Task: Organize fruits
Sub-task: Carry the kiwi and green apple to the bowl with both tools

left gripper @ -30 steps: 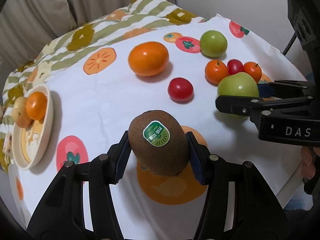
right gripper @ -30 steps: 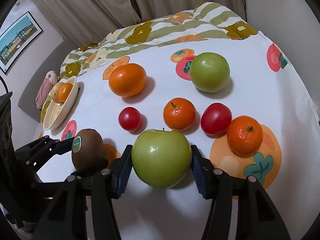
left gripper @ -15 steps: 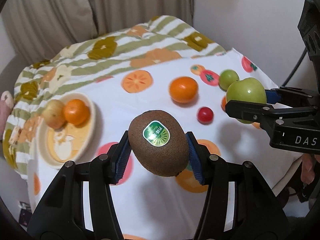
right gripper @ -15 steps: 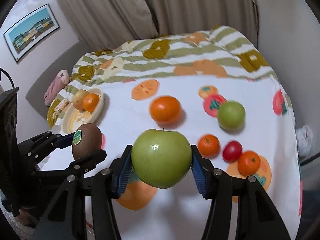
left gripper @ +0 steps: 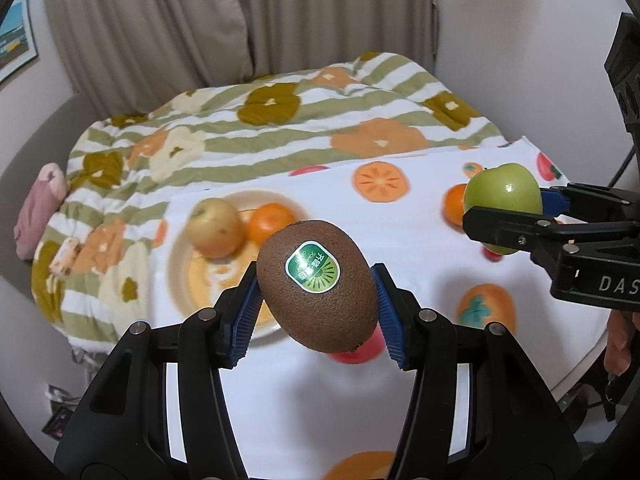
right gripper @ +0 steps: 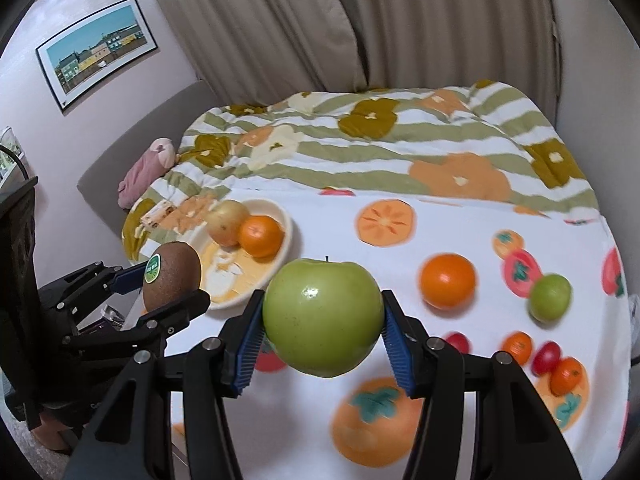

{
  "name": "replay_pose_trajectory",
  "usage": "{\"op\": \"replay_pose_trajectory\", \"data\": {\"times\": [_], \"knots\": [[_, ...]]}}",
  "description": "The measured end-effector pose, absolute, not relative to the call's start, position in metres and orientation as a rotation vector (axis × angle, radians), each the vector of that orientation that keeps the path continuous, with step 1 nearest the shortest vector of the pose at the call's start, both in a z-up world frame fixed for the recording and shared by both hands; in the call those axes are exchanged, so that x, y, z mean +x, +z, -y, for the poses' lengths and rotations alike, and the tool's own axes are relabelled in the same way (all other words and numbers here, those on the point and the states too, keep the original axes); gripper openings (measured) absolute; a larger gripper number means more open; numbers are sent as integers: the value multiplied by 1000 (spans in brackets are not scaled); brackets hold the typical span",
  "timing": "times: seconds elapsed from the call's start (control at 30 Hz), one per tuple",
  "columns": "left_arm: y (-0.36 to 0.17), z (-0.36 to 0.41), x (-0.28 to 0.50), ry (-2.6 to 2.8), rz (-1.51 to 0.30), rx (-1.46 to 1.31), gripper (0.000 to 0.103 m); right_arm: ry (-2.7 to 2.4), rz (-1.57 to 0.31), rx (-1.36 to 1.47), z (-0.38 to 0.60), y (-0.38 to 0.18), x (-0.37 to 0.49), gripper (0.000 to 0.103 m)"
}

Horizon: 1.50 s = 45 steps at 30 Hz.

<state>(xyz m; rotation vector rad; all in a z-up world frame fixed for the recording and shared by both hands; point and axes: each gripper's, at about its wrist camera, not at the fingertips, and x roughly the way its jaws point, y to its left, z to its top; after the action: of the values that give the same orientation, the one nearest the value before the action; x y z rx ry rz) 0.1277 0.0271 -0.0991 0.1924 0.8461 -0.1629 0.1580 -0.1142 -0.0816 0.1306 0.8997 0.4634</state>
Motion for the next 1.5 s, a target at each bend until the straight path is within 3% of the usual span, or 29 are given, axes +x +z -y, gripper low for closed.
{"op": "replay_pose_trajectory", "data": {"times": [0.63,1.07,1.17,1.23,1.5], "knots": [[-148,-143,201,-195,-938,198,58,436,-978,148,-8,-115,202,51],[-190,-163,230,-248,-1013,254,59,336,-1052,186,-34,-147,219,51],[-188,-165,232,-264,-1002,239,69,322,-1056,187,-36,-149,219,51],[-184,-168,232,-256,-985,226,99,314,-1059,185,-36,-149,220,51],[-166,-178,223,-274,-933,211,102,298,-1056,168,-36,-142,215,51]]}}
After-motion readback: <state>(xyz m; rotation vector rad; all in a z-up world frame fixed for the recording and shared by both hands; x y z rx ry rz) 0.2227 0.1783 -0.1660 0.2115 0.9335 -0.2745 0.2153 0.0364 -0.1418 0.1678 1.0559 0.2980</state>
